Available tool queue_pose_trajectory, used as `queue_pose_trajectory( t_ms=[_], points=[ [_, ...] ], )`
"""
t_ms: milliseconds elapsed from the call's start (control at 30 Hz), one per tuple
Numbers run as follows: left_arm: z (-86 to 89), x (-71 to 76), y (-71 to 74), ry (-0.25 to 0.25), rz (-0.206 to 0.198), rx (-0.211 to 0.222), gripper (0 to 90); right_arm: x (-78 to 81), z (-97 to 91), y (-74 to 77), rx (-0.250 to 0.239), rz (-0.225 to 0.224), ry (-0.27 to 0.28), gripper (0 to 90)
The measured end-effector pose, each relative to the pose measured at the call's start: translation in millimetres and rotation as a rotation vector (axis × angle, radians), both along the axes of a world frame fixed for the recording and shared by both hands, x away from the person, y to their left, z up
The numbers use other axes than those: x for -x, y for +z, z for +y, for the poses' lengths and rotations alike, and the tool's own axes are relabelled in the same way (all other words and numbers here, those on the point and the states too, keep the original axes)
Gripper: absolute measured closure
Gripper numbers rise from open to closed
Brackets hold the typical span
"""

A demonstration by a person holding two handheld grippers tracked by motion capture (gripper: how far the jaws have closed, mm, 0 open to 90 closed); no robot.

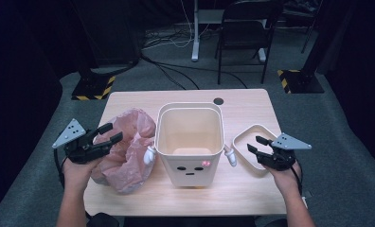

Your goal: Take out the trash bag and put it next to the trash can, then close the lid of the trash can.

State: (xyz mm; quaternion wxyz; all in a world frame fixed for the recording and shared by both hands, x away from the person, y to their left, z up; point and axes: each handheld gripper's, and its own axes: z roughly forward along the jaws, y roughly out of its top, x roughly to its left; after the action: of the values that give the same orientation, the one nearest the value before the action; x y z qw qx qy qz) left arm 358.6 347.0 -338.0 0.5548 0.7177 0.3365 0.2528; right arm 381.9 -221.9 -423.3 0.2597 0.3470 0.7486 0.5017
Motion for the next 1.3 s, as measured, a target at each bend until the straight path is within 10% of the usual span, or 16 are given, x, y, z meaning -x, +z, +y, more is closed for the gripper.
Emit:
queue_pose_trajectory(
  t_ms=[467,1300],
  points=[
    [-4.7,-0.1,-0.6,-0.013,-0.001,-0.005,43.6,-4.0,-3.0,-42.2,0.064,0.057,-0.014,54.2],
    [-9.0,-0.7,0.3,-0.021,-0.005,-0.008,43.5,-20.2,4.3,-71.9,0.138,0.208,0.028,65.4]
  ],
)
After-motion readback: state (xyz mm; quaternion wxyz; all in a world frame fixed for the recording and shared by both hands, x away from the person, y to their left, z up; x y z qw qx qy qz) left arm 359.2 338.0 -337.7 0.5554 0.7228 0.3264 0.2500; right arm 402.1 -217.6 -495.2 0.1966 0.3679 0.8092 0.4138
